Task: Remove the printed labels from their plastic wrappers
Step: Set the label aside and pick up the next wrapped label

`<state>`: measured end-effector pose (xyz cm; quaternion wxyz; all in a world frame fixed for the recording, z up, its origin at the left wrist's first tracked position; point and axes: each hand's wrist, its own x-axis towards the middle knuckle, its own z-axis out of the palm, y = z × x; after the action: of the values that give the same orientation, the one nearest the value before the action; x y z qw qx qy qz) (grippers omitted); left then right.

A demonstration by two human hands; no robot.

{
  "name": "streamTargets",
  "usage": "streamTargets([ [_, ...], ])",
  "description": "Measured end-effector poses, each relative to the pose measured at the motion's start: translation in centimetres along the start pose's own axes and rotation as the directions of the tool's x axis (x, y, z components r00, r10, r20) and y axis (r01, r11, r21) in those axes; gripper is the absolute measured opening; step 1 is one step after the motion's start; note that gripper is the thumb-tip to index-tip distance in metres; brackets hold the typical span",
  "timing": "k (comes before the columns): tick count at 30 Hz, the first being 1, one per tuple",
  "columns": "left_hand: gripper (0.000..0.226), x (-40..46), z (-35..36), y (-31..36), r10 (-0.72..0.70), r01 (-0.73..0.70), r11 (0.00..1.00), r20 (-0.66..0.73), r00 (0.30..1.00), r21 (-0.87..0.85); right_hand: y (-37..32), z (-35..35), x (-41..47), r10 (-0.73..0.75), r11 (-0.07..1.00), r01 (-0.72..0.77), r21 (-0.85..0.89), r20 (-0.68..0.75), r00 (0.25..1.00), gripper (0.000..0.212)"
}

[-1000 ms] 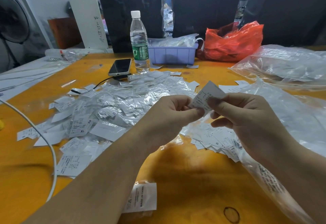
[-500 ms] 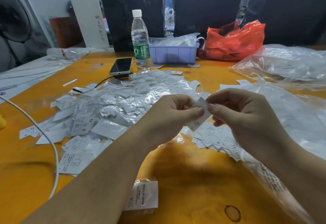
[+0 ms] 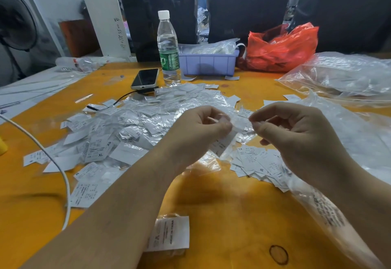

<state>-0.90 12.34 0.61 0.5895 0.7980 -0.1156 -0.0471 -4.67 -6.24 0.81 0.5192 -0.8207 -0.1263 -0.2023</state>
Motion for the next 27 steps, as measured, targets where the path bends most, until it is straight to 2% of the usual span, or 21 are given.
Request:
streamTargets([
  [2,0.007,0.3,-0.6,-0.3,-0.01,0.015,0.998,-0.095,0.995,0.06,0.2,-0.2,0.2,0.001,0.986,0.014,-0.166,0.089,0.996,0.017],
  [6,0.016,0.7,-1.1,-1.3,0.106,-0.016,0.928,-0.223,0.969,0.371,1.1,-0.3,0.1,0.136,0.87,0.044,-0.491,0.325,0.936,0.021],
  [10,0.023,1.1,-1.4,-2.0,0.161,0.022,0.834,-0.282,0.946,0.551,1.3,-0.2,0.0,0.281,0.772,0.085,-0.63,0.459,0.843,0.047],
  [13,0.026,1.2,-1.7,-2.1,0.175,0.041,0.805,-0.303,0.937,0.592,1.3,0.0,-0.3,0.269,0.777,0.085,-0.624,0.451,0.851,0.047],
  [18,0.028,1.0,-1.5,-1.8,0.278,-0.03,0.759,-0.282,0.918,0.651,1.3,0.3,-0.4,0.151,0.827,0.102,-0.553,0.394,0.907,0.02],
  [23,0.004,0.3,-0.3,-0.9,0.267,-0.166,0.866,-0.156,0.951,0.472,1.0,0.5,-0.2,0.009,0.893,0.122,-0.433,0.288,0.958,0.008],
  [27,0.008,-0.1,0.4,-0.2,0.241,-0.23,0.916,0.007,0.971,0.33,0.5,0.5,-0.2,-0.125,0.924,0.202,-0.325,0.241,0.962,0.008],
])
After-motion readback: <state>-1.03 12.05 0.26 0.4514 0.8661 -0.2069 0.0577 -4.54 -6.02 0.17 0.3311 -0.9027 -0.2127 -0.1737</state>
